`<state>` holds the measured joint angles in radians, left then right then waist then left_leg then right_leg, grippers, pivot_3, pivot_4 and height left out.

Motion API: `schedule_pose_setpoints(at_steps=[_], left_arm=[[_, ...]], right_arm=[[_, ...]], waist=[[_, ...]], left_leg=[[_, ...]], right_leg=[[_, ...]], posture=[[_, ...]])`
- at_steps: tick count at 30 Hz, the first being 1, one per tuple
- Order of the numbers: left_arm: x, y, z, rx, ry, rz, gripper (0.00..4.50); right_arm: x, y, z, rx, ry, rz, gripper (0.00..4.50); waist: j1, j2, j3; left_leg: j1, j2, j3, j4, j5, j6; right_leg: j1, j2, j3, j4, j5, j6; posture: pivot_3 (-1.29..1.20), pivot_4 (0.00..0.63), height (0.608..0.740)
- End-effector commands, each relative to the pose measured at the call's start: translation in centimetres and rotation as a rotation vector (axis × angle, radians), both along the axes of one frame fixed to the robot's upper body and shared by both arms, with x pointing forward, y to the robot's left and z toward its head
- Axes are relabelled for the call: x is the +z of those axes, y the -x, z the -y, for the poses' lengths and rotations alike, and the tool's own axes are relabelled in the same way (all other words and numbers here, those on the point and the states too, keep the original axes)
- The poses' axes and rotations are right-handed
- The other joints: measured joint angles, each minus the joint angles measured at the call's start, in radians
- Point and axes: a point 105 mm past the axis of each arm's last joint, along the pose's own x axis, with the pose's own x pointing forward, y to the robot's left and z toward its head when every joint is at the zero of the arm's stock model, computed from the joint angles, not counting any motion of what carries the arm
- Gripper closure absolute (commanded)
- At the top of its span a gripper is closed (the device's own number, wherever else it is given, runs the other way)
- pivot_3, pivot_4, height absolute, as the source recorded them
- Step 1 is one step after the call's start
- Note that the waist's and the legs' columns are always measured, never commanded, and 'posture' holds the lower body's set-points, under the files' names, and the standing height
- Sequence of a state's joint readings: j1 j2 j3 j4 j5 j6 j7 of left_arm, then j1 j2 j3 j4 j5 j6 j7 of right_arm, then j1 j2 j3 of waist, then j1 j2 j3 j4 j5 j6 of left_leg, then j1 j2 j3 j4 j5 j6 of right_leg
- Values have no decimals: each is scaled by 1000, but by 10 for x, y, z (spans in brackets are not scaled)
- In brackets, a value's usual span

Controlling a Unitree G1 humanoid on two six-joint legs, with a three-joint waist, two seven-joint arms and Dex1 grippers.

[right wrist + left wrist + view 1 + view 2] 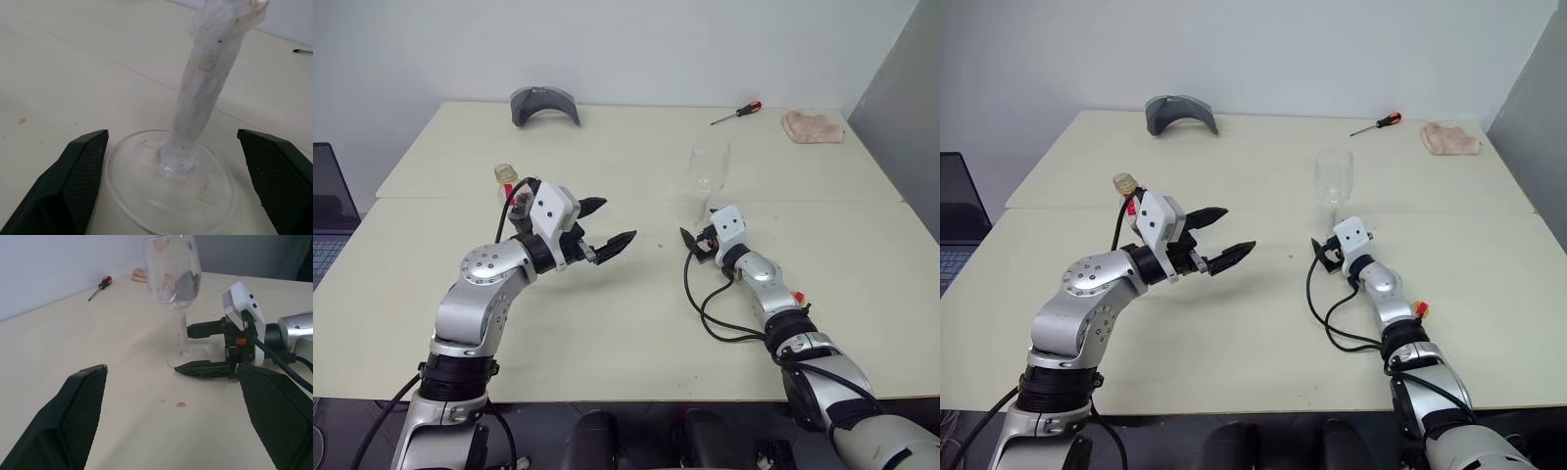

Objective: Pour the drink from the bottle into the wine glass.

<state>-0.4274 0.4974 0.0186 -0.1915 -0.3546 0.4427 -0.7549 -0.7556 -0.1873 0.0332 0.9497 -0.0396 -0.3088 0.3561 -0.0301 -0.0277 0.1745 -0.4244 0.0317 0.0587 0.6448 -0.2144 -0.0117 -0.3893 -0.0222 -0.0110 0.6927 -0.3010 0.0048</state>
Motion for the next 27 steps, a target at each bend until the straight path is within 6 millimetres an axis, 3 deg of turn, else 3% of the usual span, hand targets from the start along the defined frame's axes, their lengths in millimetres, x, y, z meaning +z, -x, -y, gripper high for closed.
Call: schedule_pose_setpoints(at_steps=[1, 13, 27], left_arm=[[15, 3, 7, -33, 2, 71, 0], [25, 7, 13, -67, 13, 106, 0], [37, 18, 18, -91, 70, 136, 0]], right_arm=[[5, 0, 2, -3, 4, 17, 9], [8, 6, 9, 2, -32, 6, 9], [41, 59, 30, -5, -85, 10, 9]], waist=[[0, 0, 0], [1, 0, 0], [2, 0, 0]], left_leg=[[0, 0, 0, 0, 0, 0], [0, 0, 0, 0, 0, 0], [0, 0, 0, 0, 0, 0]], right_leg=[[0, 0, 0, 0, 0, 0], [0, 0, 0, 0, 0, 0], [0, 0, 0, 0, 0, 0]], posture=[[0, 150, 740], [0, 150, 740], [0, 150, 740]])
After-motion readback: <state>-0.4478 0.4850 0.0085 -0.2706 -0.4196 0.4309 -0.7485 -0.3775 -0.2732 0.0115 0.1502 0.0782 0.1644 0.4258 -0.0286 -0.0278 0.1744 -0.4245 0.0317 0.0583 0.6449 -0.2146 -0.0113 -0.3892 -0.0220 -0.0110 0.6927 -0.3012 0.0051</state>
